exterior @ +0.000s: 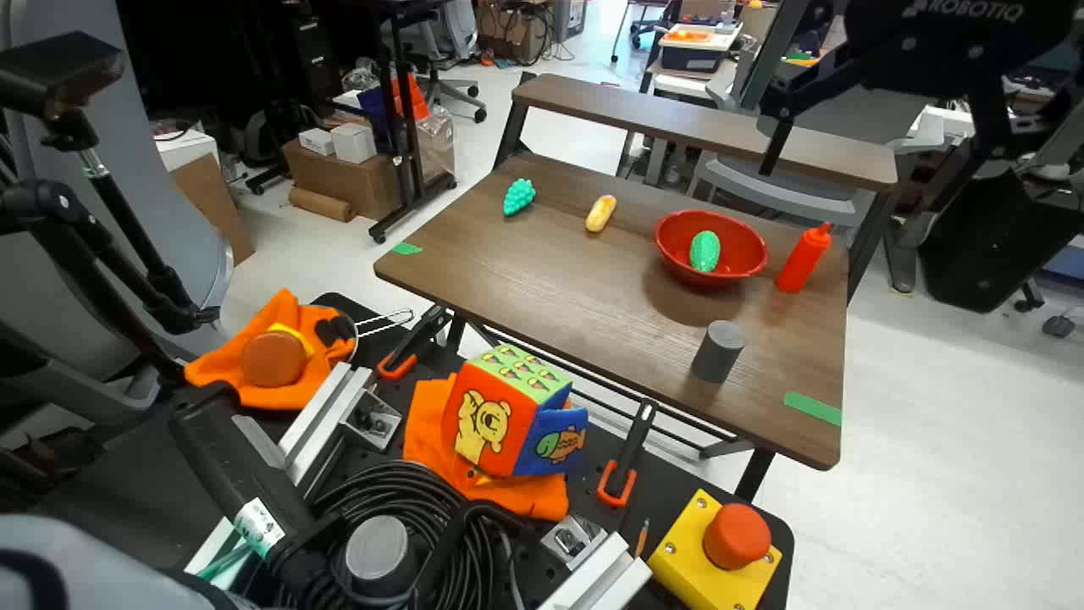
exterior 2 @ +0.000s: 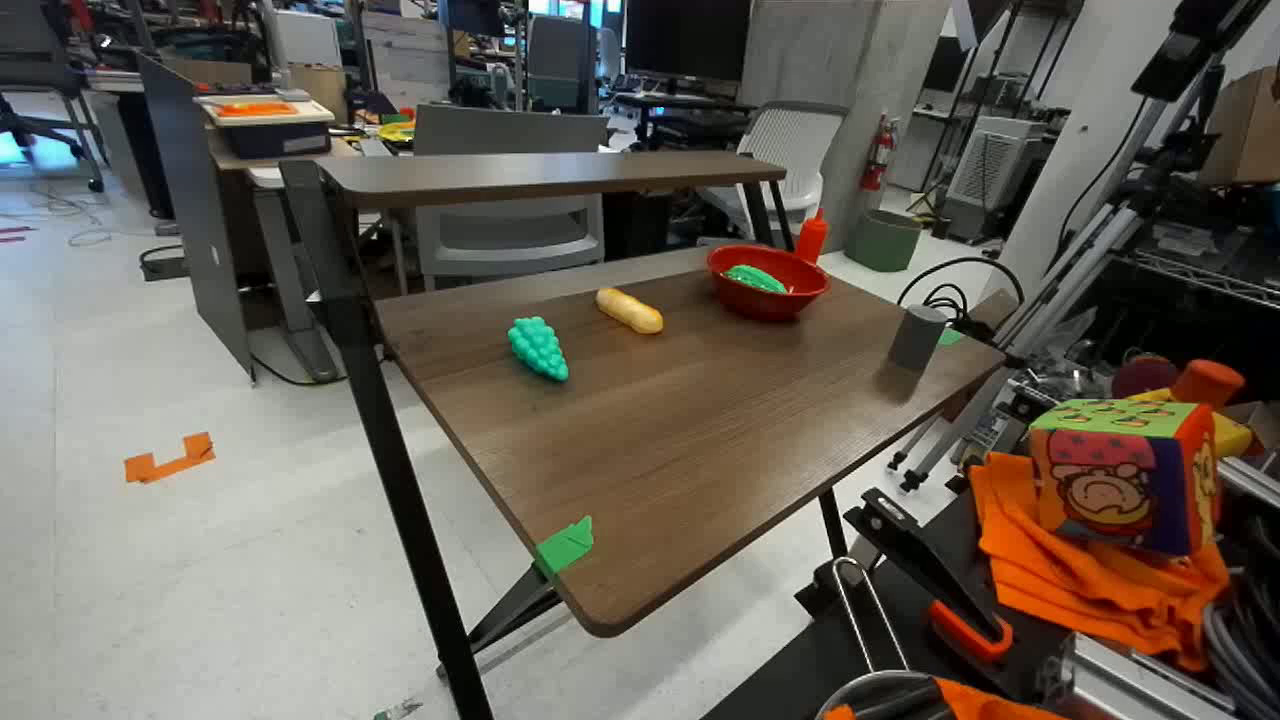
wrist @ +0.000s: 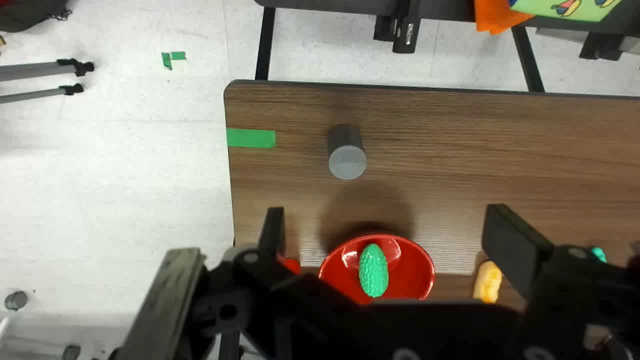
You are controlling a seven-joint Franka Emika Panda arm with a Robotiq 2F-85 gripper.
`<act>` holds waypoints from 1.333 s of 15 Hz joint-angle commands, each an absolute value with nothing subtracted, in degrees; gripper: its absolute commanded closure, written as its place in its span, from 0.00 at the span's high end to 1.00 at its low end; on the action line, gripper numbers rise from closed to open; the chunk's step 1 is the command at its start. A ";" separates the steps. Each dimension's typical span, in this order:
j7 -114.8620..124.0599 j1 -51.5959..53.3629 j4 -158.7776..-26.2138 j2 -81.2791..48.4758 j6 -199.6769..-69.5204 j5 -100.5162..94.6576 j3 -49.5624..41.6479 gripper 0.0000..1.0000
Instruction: Pick up the grey object and put it on the middle of the table
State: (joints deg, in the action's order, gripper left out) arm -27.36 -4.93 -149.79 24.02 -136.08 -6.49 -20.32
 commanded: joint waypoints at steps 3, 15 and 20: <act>-27.85 -6.11 -149.74 23.89 -135.98 -5.77 -19.11 1.00; -20.87 -5.49 -130.46 -5.86 -131.59 -6.30 -11.44 1.00; -17.97 -6.15 -120.82 -20.14 -128.10 -6.95 -8.72 1.00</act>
State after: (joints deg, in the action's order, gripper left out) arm -19.59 -4.91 -127.64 -12.81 -131.50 -6.48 -10.68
